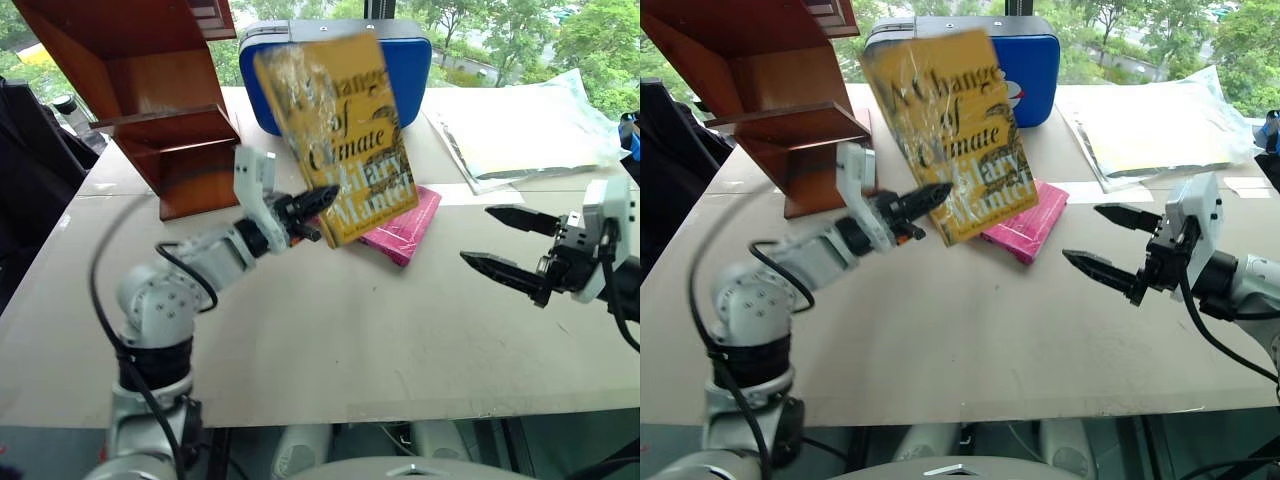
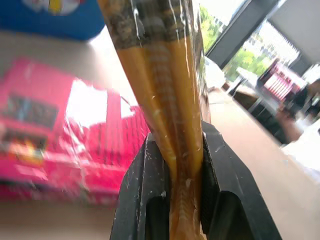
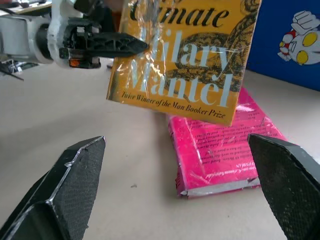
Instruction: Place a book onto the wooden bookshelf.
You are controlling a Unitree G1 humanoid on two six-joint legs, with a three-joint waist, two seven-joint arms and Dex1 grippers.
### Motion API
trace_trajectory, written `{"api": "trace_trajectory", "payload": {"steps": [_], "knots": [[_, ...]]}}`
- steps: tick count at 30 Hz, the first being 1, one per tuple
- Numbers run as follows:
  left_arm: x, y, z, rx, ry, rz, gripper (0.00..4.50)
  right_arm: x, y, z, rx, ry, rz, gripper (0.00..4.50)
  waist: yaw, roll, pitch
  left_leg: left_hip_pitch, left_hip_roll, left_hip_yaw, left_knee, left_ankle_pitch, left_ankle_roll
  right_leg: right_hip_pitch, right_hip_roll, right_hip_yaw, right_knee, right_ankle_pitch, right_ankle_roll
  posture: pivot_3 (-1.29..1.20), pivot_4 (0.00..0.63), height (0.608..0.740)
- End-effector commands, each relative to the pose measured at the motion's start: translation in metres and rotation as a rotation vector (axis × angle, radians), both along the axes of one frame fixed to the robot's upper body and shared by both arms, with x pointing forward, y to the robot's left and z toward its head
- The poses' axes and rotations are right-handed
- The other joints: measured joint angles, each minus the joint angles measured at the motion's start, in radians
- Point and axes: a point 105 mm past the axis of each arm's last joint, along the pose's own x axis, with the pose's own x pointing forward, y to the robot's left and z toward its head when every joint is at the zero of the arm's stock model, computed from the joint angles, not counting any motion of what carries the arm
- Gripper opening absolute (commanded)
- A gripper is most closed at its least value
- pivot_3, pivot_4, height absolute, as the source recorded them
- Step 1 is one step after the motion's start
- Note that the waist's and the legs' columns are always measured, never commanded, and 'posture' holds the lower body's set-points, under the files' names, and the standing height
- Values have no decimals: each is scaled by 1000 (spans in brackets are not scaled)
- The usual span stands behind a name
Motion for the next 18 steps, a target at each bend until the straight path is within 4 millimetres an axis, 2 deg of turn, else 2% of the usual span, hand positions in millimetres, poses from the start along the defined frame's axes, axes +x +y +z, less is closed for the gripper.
{"api": "trace_trajectory", "payload": {"steps": [1, 4, 6, 11, 15, 18], "knots": [[-5, -6, 42, 333, -358, 26, 160, 4, 3, 16, 27, -60, 36, 4500, -1, -1, 2, -1, 0, 0, 0, 0, 0, -1, 1, -1, -1, 0, 0, 0, 150, 740], [4, 18, 87, 723, -664, 222, 160, 10, 11, 34, 114, -103, 70, 4500, -3, -3, 5, 0, 0, 1, -6, 0, 0, -1, 1, 1, -6, 0, 0, 0, 150, 740], [6, 43, 104, 968, -763, 332, 160, 12, 17, 45, 174, -127, 105, 4500, -15, -3, 6, -1, 0, 2, -11, 0, 0, -3, 3, 3, -9, 1, 1, 0, 150, 740], [5, 101, 117, 1374, -782, 506, 160, 18, 28, 59, 261, -156, 149, 4500, -25, -2, 7, -2, 1, 3, -19, 0, -1, -7, 2, 3, -10, 1, 6, 0, 150, 740], [8, 131, 121, 1495, -748, 605, 160, 23, 34, 62, 275, -155, 158, 4500, -24, -2, 7, -16, 1, 2, -14, 2, -4, -19, 1, 1, -8, 1, 7, 0, 150, 740], [11, 152, 113, 1550, -672, 618, 160, 28, 38, 66, 265, -172, 150, 4500, -25, -2, 8, -18, 0, 2, -11, 2, -3, -21, 1, 1, -6, 2, 7, 0, 150, 740]]}}
